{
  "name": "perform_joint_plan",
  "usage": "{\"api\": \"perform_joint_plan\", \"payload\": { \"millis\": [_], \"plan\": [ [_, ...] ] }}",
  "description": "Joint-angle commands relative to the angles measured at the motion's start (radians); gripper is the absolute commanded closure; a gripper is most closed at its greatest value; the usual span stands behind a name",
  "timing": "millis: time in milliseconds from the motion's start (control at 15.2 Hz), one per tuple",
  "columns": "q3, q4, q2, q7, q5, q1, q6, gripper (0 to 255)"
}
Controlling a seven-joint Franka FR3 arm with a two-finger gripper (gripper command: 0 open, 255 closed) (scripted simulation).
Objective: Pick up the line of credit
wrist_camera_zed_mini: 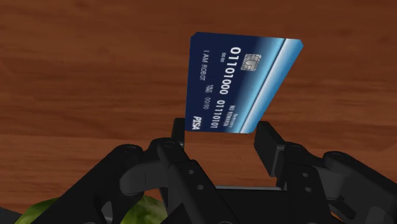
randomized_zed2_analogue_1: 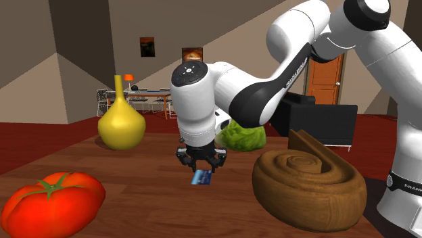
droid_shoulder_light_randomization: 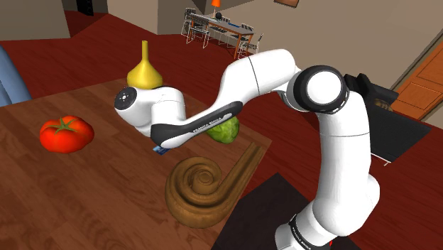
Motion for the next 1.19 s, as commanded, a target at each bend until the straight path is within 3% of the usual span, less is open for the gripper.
{"api": "perform_joint_plan", "payload": {
  "millis": [0, 462, 1122],
  "plan": [
    [0.0, 0.0, 0.0, 0.0, 0.0, 0.0, 0.0, 255],
    [0.0, -0.001, 0.0, 0.0, 0.0, 0.0, 0.001, 255],
    [0.041, 0.024, -0.074, -0.065, 0.059, -0.025, -0.057, 255]
  ]
}}
